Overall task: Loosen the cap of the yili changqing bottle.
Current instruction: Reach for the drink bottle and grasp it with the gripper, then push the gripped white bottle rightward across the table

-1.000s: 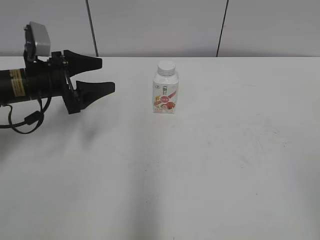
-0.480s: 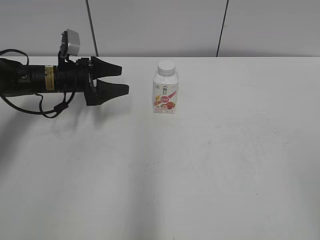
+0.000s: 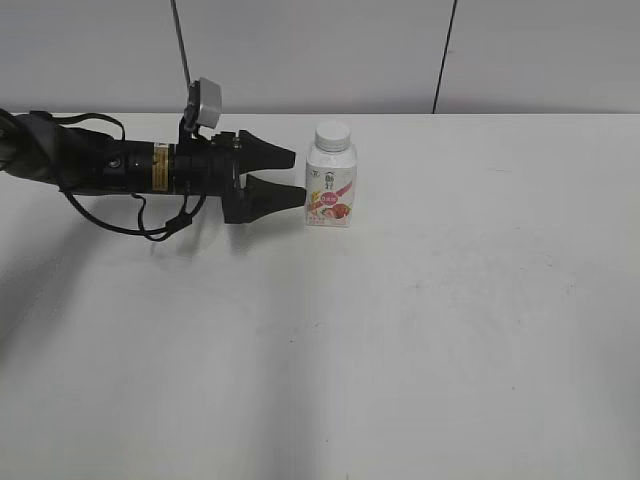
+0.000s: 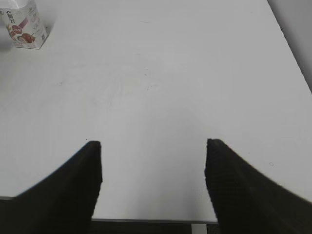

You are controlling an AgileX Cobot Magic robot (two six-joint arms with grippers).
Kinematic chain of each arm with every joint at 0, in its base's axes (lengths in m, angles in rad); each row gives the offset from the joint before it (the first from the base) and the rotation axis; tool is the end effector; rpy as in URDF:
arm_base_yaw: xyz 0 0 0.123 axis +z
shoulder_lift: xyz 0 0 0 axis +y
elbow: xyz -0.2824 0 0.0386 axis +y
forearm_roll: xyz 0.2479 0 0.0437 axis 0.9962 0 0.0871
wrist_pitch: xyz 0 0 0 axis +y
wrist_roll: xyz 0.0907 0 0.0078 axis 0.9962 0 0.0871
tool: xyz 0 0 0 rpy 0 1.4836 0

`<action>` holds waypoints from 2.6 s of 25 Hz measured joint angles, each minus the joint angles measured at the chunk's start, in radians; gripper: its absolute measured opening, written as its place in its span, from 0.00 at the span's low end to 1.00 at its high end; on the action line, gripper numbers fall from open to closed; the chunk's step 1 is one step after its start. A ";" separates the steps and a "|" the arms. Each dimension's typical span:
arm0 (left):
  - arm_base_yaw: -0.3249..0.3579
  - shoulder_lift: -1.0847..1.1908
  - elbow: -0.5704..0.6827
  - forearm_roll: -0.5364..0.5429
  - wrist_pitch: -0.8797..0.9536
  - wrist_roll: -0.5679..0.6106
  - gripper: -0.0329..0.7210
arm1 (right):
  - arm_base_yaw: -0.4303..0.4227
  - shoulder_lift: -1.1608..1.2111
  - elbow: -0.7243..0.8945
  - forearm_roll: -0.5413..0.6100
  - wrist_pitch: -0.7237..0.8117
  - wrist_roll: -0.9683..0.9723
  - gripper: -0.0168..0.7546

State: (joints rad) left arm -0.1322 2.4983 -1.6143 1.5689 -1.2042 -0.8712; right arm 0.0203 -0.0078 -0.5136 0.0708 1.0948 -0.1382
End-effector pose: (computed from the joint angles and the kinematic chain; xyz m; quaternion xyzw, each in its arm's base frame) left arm 0.4479 -0.1452 0.0742 0.5031 0.6119 -0.4166 0.4460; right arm -0.0093 0.0055 0.2783 -0.0701 0.8531 0.0049 0.5170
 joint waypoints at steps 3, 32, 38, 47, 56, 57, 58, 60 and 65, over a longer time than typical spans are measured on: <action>-0.023 0.019 -0.047 -0.001 -0.001 -0.018 0.79 | 0.000 0.000 0.000 0.000 0.000 0.000 0.71; -0.098 0.154 -0.257 -0.012 -0.001 -0.149 0.72 | 0.000 0.000 0.000 0.000 0.000 0.001 0.71; -0.098 0.155 -0.257 -0.012 0.005 -0.149 0.57 | 0.000 0.000 0.000 0.000 0.000 0.001 0.71; -0.102 0.136 -0.236 0.007 0.011 -0.149 0.55 | 0.000 0.000 0.000 0.000 0.000 0.001 0.71; -0.103 -0.035 0.074 -0.028 0.020 0.028 0.54 | 0.000 0.000 0.000 0.000 0.000 0.001 0.71; -0.103 -0.059 0.115 -0.047 0.022 0.061 0.54 | 0.000 0.000 0.000 0.000 0.000 0.001 0.71; -0.104 -0.082 0.166 -0.069 0.022 0.096 0.54 | 0.000 0.000 0.000 0.000 0.000 0.001 0.71; -0.104 -0.125 0.258 -0.131 0.023 0.165 0.54 | 0.000 0.000 0.000 0.000 0.000 0.001 0.71; -0.112 -0.214 0.458 -0.224 0.023 0.304 0.53 | 0.000 0.000 0.000 0.000 0.000 0.001 0.71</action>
State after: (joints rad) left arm -0.2440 2.2839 -1.1559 1.3454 -1.1809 -0.5672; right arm 0.0203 -0.0078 -0.5136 0.0708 1.0948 -0.1374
